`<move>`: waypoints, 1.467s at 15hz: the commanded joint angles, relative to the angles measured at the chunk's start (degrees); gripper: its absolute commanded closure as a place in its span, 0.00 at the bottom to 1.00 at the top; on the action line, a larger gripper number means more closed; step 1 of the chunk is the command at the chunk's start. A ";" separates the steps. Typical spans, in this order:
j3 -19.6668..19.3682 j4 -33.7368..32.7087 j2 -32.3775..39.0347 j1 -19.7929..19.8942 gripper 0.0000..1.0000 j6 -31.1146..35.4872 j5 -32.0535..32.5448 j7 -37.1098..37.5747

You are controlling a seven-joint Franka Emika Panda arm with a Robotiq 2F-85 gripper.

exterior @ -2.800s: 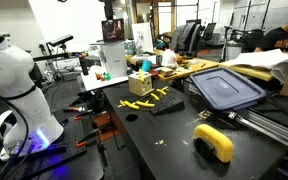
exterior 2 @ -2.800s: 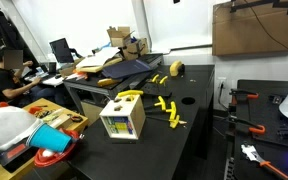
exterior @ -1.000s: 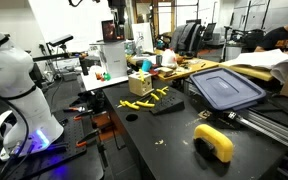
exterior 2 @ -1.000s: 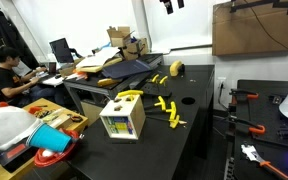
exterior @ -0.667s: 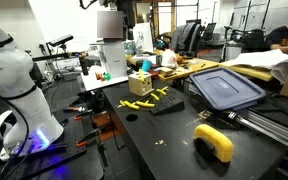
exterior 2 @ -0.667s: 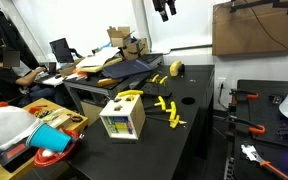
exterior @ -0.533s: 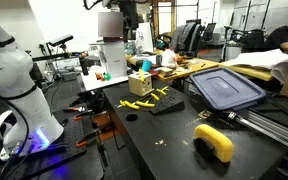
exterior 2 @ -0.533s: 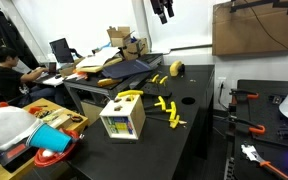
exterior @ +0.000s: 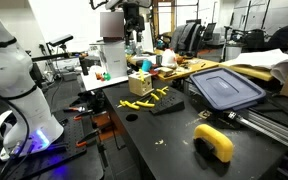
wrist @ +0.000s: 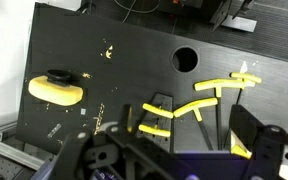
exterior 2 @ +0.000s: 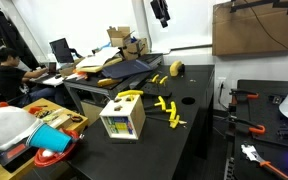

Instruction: Remove the wrench from the wooden toy box and put it on the black stand.

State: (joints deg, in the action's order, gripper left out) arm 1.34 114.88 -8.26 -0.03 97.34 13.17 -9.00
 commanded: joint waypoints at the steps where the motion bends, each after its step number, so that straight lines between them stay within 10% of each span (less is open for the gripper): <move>1: 0.55 3.07 -4.22 -1.79 0.00 -1.10 0.76 -5.09; 22: 5.01 -11.67 21.69 -5.26 0.00 9.72 -6.61 -31.16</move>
State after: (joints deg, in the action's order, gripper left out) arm 5.42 109.10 8.87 -6.60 108.57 9.98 -35.65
